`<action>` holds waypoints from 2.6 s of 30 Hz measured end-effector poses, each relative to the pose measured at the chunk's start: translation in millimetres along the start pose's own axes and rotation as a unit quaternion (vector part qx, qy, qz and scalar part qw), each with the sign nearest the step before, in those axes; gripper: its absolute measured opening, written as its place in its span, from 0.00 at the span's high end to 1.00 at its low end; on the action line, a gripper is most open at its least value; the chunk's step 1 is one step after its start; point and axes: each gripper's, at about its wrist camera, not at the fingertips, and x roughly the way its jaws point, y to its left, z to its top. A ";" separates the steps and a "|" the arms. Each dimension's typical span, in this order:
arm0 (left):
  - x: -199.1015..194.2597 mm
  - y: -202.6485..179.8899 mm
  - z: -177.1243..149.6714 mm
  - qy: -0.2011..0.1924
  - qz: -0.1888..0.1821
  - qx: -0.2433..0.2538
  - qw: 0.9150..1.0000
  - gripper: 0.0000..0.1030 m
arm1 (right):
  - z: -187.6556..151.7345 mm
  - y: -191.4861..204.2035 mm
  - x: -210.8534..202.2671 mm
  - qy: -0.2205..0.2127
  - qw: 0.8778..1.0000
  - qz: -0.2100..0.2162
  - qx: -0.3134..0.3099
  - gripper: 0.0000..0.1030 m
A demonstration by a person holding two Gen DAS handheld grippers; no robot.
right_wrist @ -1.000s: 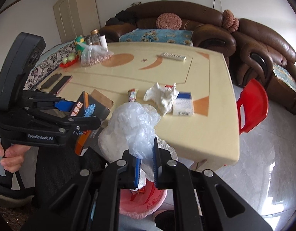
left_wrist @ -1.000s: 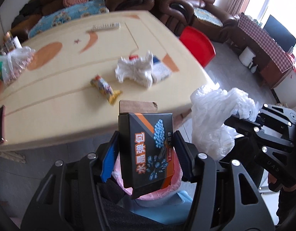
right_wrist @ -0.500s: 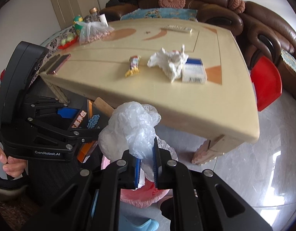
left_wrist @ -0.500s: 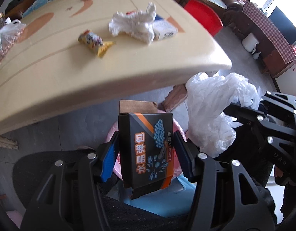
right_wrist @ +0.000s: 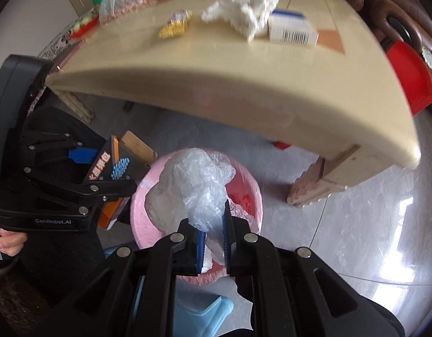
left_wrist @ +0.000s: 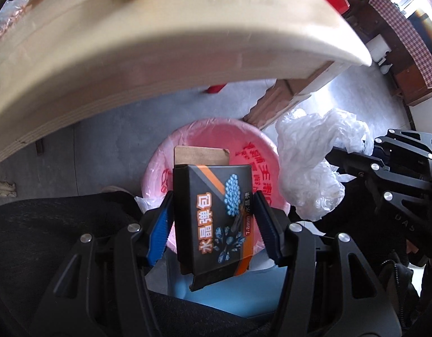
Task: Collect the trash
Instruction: 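Open both tools over the pink bin to drop the bag and black box, then move both tools back over the tissue and candy wrapper on the table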
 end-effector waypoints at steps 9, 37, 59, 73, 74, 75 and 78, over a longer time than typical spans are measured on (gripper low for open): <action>48.8 5.9 3.2 0.052 0.004 -0.011 0.999 0.46 | -1.1 -1.1 54.6 0.048 0.999 0.008 -0.004 0.89; 151.0 44.5 18.4 0.180 0.012 -0.089 0.980 0.25 | -13.0 -15.8 155.0 0.142 0.989 0.021 -0.020 0.38; 60.0 39.4 12.8 0.087 0.061 -0.071 0.992 0.24 | -1.2 -13.7 75.2 0.061 0.996 0.056 0.016 0.38; -193.9 43.7 110.2 -0.116 0.118 -0.075 0.983 0.22 | 118.3 -21.1 -180.2 -0.214 0.976 0.045 -0.017 0.26; -204.0 42.8 116.6 -0.123 0.121 -0.076 0.982 0.22 | 126.4 -21.7 -191.5 -0.226 0.973 0.041 -0.022 0.26; -215.4 40.9 123.9 -0.132 0.127 -0.075 0.980 0.22 | 133.4 -21.4 -201.5 -0.236 0.971 0.033 -0.027 0.26; -233.0 37.6 139.3 -0.135 0.111 -0.081 0.981 0.22 | 155.6 -19.1 -224.4 -0.256 0.966 0.019 -0.037 0.26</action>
